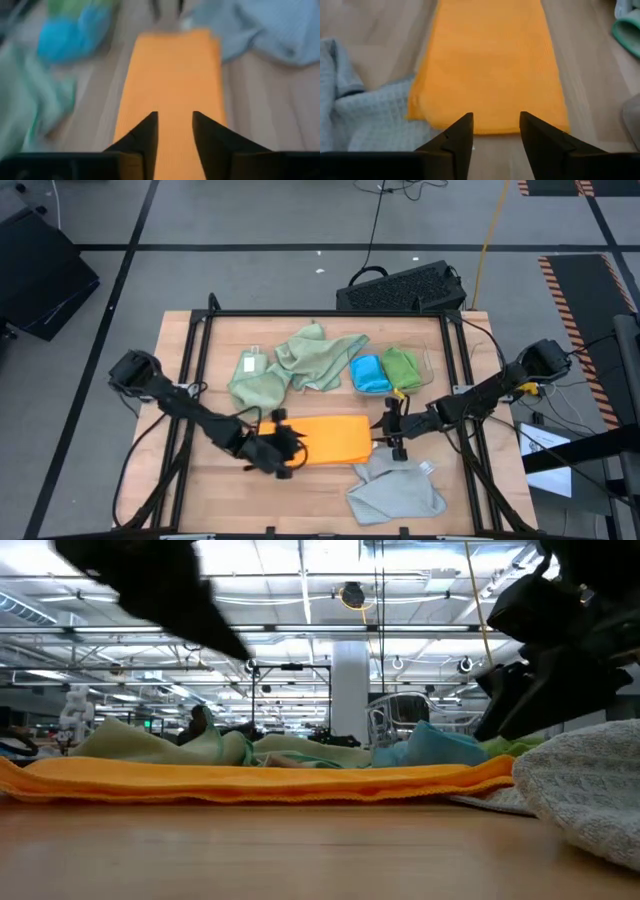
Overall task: Fold microfiber towels
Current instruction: Fold the yellow microfiber cloth
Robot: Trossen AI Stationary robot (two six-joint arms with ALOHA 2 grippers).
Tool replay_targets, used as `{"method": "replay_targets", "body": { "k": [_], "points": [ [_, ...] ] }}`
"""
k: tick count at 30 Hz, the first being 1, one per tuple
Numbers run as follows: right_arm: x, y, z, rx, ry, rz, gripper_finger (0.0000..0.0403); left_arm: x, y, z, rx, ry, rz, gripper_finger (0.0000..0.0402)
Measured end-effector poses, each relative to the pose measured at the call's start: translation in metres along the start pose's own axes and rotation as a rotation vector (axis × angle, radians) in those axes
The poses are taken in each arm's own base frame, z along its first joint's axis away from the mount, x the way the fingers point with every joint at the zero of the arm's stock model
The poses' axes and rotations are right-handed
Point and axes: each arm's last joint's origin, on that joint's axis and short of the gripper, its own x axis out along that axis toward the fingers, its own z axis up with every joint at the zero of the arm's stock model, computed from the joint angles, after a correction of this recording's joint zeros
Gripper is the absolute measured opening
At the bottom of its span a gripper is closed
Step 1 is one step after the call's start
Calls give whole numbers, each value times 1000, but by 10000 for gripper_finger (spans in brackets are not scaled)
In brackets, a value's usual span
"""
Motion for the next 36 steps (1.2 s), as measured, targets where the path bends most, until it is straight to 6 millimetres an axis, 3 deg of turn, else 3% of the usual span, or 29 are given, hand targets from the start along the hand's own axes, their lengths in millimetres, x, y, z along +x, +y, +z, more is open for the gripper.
{"method": "replay_targets", "body": {
  "k": [4,9,19,29,36],
  "points": [
    [0,-2,-4,-16,40,-34,164,26,1,13,100,-141,-67,152],
    [0,-3,-10,0,91,-50,163,63,-3,22,169,-136,-93,173],
    [-1,-2,-13,-19,124,-48,163,124,-32,59,240,-148,-118,206],
    [-2,-3,-16,-26,152,-54,162,170,-47,53,224,-54,-128,216],
    [-2,-3,-15,-25,149,-53,162,181,-42,44,192,-12,-106,214]
  ]
}}
